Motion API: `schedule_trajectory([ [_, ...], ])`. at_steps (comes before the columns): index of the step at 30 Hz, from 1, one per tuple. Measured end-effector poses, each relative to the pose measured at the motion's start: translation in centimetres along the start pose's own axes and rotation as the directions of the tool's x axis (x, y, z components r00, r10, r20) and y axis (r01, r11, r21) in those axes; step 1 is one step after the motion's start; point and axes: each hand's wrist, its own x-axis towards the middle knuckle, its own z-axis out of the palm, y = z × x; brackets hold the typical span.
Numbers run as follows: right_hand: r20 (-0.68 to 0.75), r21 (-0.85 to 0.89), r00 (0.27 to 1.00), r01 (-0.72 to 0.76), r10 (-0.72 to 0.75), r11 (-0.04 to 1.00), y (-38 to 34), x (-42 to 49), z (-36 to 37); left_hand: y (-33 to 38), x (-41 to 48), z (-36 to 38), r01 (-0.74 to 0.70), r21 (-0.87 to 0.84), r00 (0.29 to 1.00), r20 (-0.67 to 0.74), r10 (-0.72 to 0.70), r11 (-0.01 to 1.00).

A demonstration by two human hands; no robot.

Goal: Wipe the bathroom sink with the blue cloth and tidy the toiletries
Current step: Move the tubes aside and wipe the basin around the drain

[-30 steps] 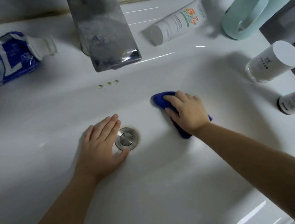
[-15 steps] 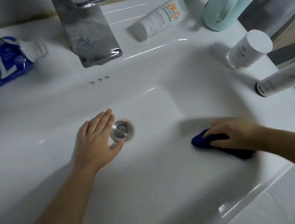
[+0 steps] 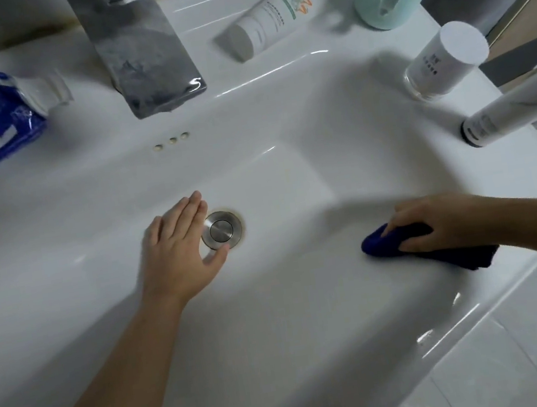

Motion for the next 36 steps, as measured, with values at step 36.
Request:
schedule_trajectory([
  [36, 0.133, 0.365, 0.831, 0.466, -0.541, 0.806, -23.4, 3.0, 4.7, 3.9, -24.6, -17.3, 0.468, 0.037, 0.882, 0.045, -0.470, 0.883],
])
